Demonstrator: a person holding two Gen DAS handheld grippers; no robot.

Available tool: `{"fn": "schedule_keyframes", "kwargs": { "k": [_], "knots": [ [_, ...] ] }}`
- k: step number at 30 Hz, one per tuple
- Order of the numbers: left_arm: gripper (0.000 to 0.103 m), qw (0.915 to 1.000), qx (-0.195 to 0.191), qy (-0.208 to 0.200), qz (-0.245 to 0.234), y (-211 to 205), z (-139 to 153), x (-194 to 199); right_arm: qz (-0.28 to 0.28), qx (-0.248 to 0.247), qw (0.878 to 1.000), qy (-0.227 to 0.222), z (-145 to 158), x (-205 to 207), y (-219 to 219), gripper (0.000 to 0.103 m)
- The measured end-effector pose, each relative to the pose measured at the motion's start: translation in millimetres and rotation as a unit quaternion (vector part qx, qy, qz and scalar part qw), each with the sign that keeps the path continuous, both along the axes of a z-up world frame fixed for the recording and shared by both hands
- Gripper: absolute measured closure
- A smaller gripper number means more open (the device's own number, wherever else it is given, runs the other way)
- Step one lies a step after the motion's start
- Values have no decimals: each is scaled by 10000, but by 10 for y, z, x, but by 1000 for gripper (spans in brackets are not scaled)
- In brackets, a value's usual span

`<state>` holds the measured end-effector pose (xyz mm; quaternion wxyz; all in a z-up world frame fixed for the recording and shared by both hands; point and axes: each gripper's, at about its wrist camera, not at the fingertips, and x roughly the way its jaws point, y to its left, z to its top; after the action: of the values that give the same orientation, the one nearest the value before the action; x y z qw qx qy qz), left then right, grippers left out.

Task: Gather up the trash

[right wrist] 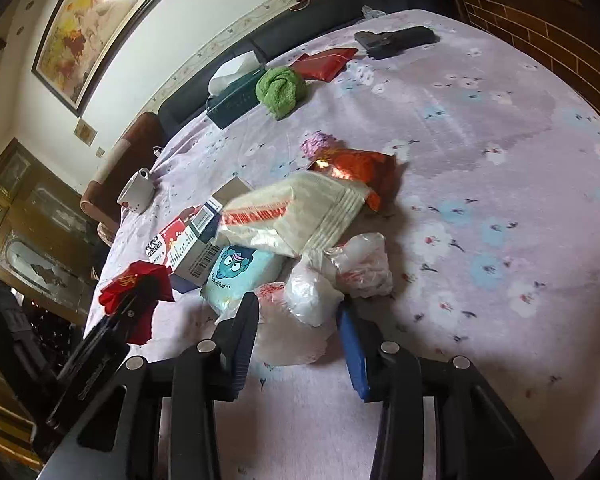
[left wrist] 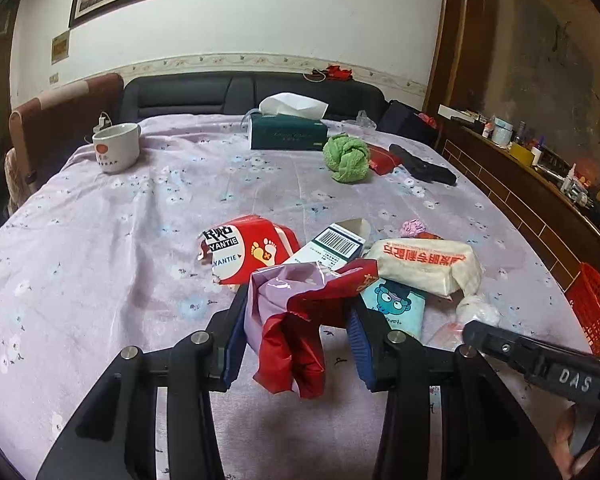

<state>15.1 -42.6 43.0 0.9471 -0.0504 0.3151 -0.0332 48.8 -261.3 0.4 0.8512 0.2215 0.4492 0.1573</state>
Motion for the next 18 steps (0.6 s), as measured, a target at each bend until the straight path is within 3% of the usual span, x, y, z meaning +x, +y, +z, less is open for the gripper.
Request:
{"fn": "schedule_keyframes", "kwargs": {
  "k": [5, 8, 14, 18],
  "knots": [
    [60, 9998, 135, -131, -24, -53, 29, -41, 112, -495, 9968, -624, 100, -145, 112, 75],
    [60, 9997, 174, -146, -29, -64, 31, -40, -79, -1015, 9882, -1143, 193, -283, 134, 75],
    [60, 9994, 265, -215, -11, -87, 41, -61, -287, -1401, 9777, -1539, 284, -403, 111, 76],
    [60, 9990, 362, -266, 7, -120, 51, -82, -300, -1896, 9620, -1941, 383, -511, 229, 76]
  ]
}}
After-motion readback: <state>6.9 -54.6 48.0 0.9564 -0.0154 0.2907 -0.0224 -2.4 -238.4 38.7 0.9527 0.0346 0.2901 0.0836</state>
